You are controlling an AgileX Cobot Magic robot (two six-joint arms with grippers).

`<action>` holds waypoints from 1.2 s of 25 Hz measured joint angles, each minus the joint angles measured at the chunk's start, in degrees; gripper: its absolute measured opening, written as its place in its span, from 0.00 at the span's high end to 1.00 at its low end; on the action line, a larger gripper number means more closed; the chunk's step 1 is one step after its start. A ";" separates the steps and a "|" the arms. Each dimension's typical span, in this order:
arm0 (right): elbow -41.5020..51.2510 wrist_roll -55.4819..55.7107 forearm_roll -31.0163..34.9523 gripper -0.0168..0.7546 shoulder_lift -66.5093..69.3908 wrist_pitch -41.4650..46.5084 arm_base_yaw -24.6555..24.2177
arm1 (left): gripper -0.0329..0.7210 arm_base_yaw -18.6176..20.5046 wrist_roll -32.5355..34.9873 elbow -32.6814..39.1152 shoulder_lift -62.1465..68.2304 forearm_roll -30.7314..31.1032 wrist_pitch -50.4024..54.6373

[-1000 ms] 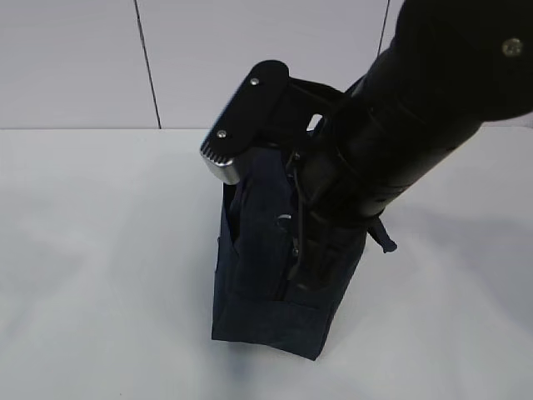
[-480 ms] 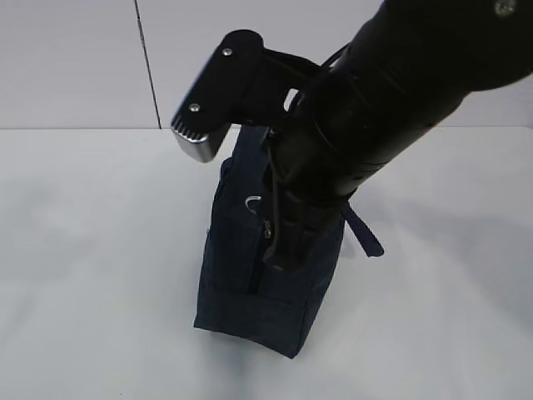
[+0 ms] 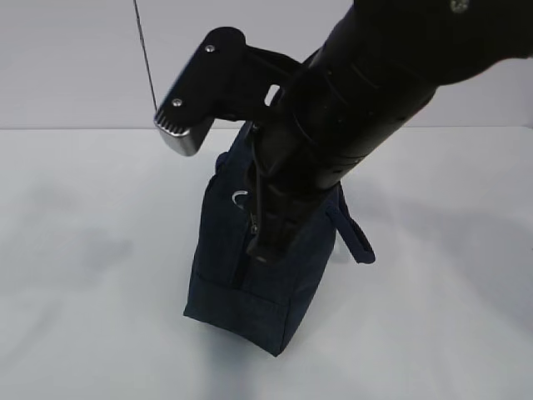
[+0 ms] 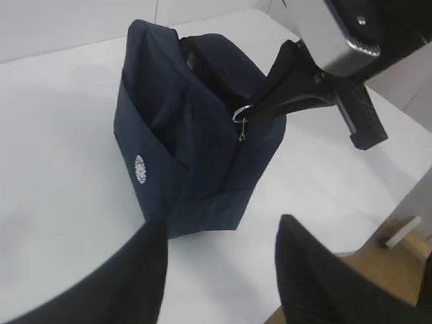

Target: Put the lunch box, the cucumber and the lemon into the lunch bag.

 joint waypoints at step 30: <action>-8.35 -1.68 -0.12 0.97 0.10 8.25 0.00 | 0.45 0.00 61.97 0.13 36.04 -45.17 -2.19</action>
